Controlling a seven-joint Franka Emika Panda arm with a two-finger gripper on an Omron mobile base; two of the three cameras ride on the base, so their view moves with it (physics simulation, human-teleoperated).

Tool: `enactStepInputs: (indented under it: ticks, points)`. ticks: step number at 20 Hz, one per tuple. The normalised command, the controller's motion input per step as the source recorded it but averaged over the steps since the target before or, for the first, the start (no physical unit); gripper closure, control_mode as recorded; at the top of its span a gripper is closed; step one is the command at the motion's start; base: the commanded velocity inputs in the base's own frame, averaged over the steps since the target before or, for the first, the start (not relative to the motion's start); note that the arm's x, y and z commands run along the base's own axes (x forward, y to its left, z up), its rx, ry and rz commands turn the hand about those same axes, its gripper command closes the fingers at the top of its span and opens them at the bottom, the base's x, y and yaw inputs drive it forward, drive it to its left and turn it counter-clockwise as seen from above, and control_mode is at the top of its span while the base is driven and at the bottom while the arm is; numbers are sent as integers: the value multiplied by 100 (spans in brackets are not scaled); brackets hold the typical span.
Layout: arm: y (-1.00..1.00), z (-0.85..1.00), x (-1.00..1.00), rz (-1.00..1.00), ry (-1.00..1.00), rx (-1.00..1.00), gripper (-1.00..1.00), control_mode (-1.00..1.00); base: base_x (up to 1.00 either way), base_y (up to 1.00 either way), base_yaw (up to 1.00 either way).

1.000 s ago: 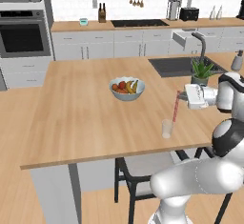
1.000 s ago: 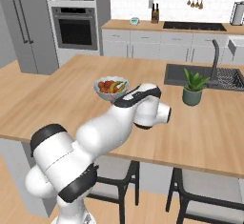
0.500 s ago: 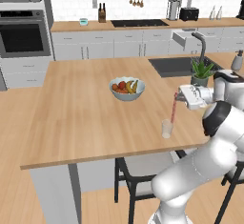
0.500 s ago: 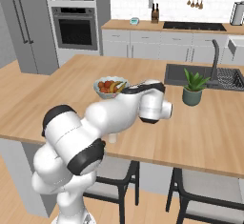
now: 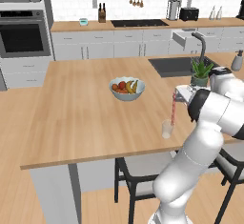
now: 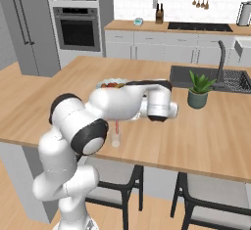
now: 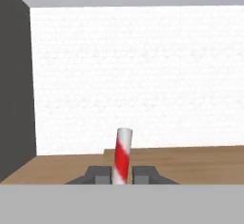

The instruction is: Take a straw from the drawer in front and place it inside the glass cup on the dining counter.

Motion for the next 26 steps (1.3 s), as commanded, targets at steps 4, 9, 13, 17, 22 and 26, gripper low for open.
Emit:
enactStepInputs:
  ticks: [4,9,13,17,22,26]
  points:
    - [11,0,4,9,-4,3,100,-100,0,0,0]
    - [10,5,0,8,-6,3,100,-100,0,0,0]
    - [0,20,0,4,-6,1,100,-100,0,0,0]
    - [0,19,0,2,-5,0,100,-100,0,0,0]
    - [0,3,-3,2,-1,0,100,-100,0,0,0]
    - [1,0,-1,0,0,0,100,-100,0,0,0]
